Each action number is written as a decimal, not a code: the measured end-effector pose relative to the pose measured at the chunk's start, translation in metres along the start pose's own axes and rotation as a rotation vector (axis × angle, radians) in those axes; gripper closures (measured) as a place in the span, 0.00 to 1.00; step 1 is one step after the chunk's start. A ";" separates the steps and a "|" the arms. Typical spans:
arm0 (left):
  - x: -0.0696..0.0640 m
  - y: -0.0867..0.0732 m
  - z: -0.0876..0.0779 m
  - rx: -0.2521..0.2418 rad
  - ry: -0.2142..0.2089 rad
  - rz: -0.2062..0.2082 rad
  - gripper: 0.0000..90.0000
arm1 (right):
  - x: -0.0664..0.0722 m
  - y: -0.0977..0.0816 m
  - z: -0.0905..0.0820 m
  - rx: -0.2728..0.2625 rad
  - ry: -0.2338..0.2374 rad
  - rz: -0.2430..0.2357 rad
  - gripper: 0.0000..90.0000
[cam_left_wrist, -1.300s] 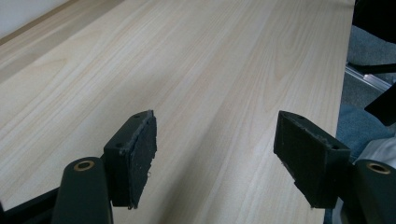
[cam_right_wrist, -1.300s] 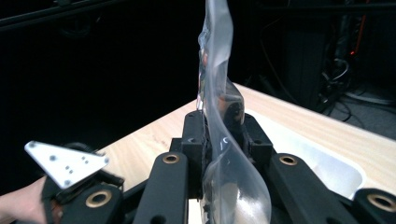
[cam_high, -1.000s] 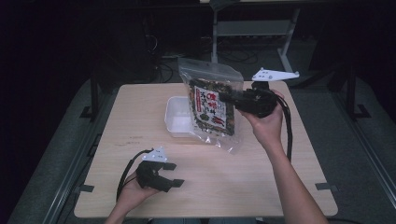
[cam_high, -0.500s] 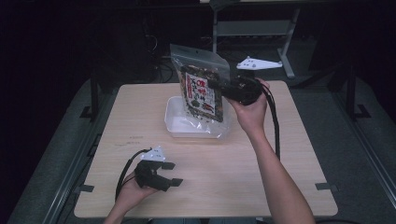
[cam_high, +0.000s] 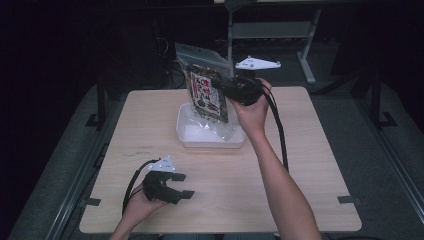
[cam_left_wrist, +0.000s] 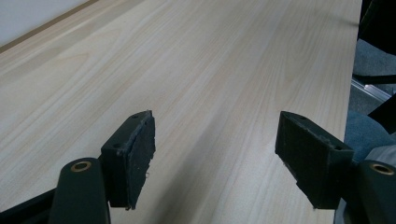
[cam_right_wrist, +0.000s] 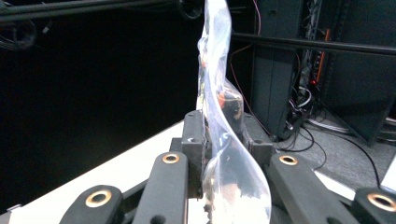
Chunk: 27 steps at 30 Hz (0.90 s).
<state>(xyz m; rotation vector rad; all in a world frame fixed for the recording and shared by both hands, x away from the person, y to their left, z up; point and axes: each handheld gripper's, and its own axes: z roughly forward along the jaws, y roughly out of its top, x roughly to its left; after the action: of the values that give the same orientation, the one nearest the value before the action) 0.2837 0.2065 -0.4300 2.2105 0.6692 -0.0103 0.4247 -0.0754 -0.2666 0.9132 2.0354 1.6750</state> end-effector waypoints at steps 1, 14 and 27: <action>0.000 0.000 0.000 0.002 0.001 0.002 0.31 | 0.000 -0.001 0.003 -0.001 -0.002 -0.002 0.83; 0.002 -0.002 -0.002 -0.004 -0.001 -0.012 0.31 | -0.007 -0.024 0.043 0.001 -0.004 -0.027 0.83; 0.002 -0.002 -0.003 -0.023 0.001 -0.013 0.30 | -0.010 -0.054 0.061 -0.003 -0.031 -0.016 0.83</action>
<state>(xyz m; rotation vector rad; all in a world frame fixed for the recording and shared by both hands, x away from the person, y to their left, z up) 0.2840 0.2111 -0.4298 2.1841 0.6805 -0.0085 0.4569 -0.0425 -0.3347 0.9141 2.0142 1.6456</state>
